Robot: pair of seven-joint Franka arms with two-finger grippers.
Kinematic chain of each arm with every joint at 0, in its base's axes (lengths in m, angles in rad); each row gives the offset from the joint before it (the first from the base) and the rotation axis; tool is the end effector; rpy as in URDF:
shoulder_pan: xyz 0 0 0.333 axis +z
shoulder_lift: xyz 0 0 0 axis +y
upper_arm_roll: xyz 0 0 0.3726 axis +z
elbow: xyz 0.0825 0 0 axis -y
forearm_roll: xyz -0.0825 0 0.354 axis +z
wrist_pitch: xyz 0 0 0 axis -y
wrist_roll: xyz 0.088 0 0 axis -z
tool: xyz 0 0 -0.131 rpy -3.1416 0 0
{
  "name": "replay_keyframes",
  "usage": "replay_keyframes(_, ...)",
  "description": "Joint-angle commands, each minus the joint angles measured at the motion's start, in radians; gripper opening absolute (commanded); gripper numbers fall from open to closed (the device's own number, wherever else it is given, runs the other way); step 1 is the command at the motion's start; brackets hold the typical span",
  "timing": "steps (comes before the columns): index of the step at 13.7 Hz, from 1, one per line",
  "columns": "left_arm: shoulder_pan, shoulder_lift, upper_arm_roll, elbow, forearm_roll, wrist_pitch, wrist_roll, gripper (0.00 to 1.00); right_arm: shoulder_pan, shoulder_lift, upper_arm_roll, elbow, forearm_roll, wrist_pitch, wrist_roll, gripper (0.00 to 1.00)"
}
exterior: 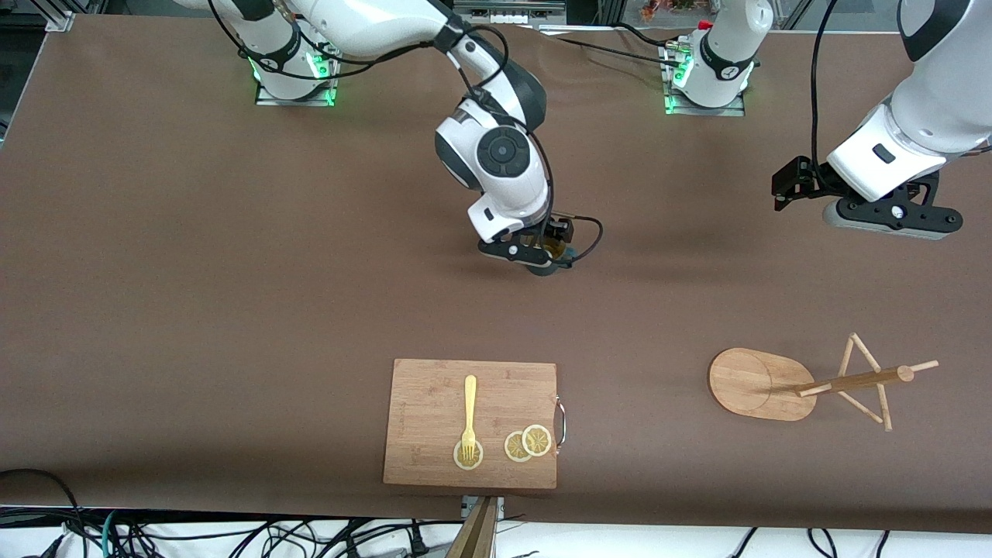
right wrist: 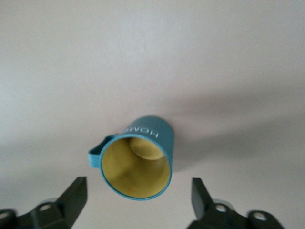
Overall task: Pass cup and hang on rack
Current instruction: 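Release the mug and withdraw the right gripper while the left gripper approaches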
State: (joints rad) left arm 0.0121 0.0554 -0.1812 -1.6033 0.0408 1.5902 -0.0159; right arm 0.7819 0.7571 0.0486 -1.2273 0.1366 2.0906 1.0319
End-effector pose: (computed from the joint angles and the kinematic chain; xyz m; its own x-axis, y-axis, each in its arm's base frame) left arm 0.5351 -0.0830 0.6154 0.9859 -0.1534 -0.0671 -0.1558 -0.9873 -0.0317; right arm 0.5239 0.5709 0.3608 0.9601 -0.2668 -0.0840 -0.2775 -0.9461 -0.1668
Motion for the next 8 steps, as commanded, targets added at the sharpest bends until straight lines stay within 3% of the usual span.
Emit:
replay_keyframes(1,-0.007,0.012,-0.012,0.008,0.011,-0.032,0.016,1.0,-0.097,-0.108,-0.032,-0.021,0.001,-0.125,-0.099,1.0)
replay_keyframes(5,-0.015,0.018,-0.014,0.005,-0.035,-0.067,0.022,1.0,-0.214,-0.263,-0.146,-0.032,0.0,-0.363,-0.287,1.0)
replay_keyframes(8,-0.098,0.037,-0.026,0.005,-0.042,-0.082,0.079,1.0,-0.227,-0.393,-0.31,-0.098,0.009,-0.469,-0.569,1.0)
